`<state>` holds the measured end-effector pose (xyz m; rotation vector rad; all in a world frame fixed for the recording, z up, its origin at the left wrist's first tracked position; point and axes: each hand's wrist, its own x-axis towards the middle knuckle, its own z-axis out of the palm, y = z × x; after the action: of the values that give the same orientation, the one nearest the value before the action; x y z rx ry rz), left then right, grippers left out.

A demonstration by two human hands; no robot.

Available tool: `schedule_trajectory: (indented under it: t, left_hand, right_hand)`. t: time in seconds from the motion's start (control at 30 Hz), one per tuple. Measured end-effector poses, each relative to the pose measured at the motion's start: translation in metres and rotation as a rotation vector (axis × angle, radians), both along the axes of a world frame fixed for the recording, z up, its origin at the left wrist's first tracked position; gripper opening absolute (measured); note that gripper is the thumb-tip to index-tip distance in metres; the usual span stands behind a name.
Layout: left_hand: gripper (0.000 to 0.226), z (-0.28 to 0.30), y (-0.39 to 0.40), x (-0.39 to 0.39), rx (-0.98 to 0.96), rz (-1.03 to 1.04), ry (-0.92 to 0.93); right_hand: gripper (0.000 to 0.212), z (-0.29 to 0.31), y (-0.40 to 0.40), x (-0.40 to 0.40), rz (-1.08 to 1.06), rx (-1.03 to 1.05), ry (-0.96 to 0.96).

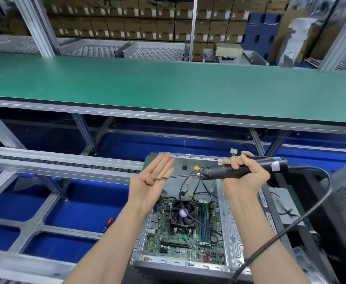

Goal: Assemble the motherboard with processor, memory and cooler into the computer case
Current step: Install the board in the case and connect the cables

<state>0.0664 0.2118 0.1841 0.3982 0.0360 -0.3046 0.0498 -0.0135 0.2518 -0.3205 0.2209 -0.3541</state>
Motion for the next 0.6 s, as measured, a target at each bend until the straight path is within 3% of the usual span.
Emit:
schedule_trajectory:
  t: [0.13,0.27,0.37,0.6]
  left_hand:
    - [0.064,-0.003,0.008,-0.002,0.009,-0.038,0.011]
    - [0.047,-0.006,0.014,-0.004,0.381,0.029,0.111]
    - [0.021,-0.011,0.014,-0.006,0.596,0.068,0.123]
    - [0.023,-0.014,0.012,-0.003,0.522,0.136,0.159]
  right_hand:
    - [0.021,0.002,-0.003,0.001,-0.032,-0.029,-0.004]
    - [0.020,0.004,-0.008,0.003,-0.059,-0.030,-0.002]
    - [0.018,0.005,-0.009,0.003,-0.061,-0.016,-0.004]
    - [0.019,0.003,-0.008,0.006,-0.062,-0.020,0.027]
